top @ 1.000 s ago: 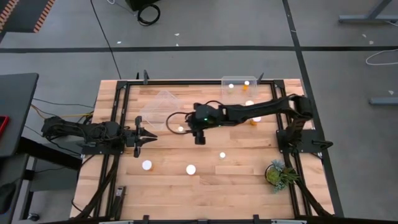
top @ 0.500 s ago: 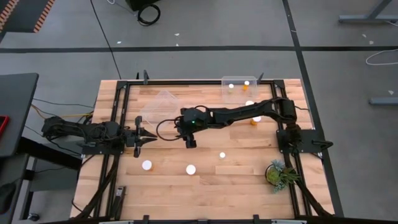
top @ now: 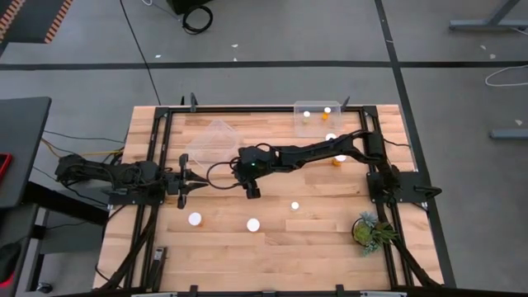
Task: Pick and place medicine bottles into bin by pill shape (circle, oval)
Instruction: Put the left slim yellow pill bottle into the right transparent bin
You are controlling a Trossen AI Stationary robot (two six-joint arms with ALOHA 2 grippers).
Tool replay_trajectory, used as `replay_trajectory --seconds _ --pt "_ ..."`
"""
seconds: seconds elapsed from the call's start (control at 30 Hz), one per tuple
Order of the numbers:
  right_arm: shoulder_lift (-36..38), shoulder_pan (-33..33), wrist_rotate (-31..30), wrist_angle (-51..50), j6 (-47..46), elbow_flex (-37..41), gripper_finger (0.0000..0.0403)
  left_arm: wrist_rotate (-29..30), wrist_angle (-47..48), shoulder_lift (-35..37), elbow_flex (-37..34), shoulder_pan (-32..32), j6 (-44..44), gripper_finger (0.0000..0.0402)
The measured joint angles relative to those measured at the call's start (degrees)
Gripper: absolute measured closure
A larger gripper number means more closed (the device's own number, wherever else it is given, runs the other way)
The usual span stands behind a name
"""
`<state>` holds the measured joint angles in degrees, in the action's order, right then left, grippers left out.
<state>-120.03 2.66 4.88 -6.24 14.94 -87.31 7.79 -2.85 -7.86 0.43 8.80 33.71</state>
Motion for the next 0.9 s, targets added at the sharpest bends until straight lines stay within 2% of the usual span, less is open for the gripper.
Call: replay_trajectory --seconds 0.9 --pt "-0.31 1.15 -0.34 -1.31 -0.33 0.46 0.0196 0.00 0.00 -0.02 0.00 0.00 0.00 0.0344"
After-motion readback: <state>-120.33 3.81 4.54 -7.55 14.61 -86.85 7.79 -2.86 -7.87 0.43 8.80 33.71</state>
